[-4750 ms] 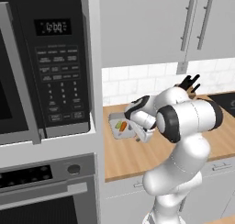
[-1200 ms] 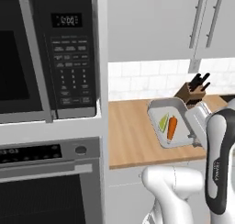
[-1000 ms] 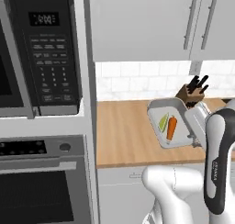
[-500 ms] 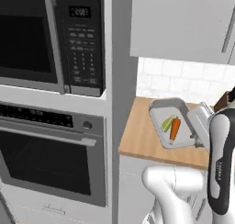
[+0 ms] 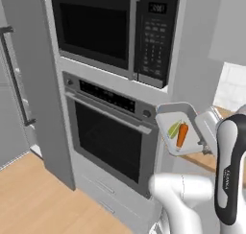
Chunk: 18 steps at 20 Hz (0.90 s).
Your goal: Take the meat container that has the shrimp and place it on the second highest rack of the freezer. Then take the vegetable container that has the lemon wedge and carrot and place it on the highest rack of the freezer.
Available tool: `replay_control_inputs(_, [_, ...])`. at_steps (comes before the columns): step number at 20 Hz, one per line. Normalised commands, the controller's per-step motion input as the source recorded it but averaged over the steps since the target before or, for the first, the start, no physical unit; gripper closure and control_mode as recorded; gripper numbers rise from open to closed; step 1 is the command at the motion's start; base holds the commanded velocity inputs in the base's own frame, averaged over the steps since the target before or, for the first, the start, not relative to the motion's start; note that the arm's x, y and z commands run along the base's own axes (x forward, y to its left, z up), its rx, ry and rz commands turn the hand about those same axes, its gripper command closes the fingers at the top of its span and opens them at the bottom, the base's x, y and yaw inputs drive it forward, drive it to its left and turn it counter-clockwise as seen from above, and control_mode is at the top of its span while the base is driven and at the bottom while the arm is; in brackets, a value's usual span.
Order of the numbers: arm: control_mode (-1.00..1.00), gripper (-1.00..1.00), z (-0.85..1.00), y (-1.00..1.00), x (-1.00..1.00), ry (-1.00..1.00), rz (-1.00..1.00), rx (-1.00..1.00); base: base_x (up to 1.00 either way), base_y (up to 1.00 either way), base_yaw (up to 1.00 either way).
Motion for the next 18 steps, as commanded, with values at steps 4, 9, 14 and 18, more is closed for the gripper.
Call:
replay_control_inputs(4, [1.0,1.0,0.0,0.0,0.0,0.0,0.0,0.0,-0.09,0.51,0.71])
replay_control_inputs(9, [1.0,1.0,0.0,0.0,0.0,0.0,0.0,0.0,0.14,0.88,0.57])
replay_control_inputs(14, [1.0,1.0,0.0,0.0,0.0,0.0,0.0,0.0,0.97,1.0,0.14])
replay_control_inputs(18, [1.0,1.0,0.0,0.0,0.0,0.0,0.0,0.0,1.0,1.0,0.0])
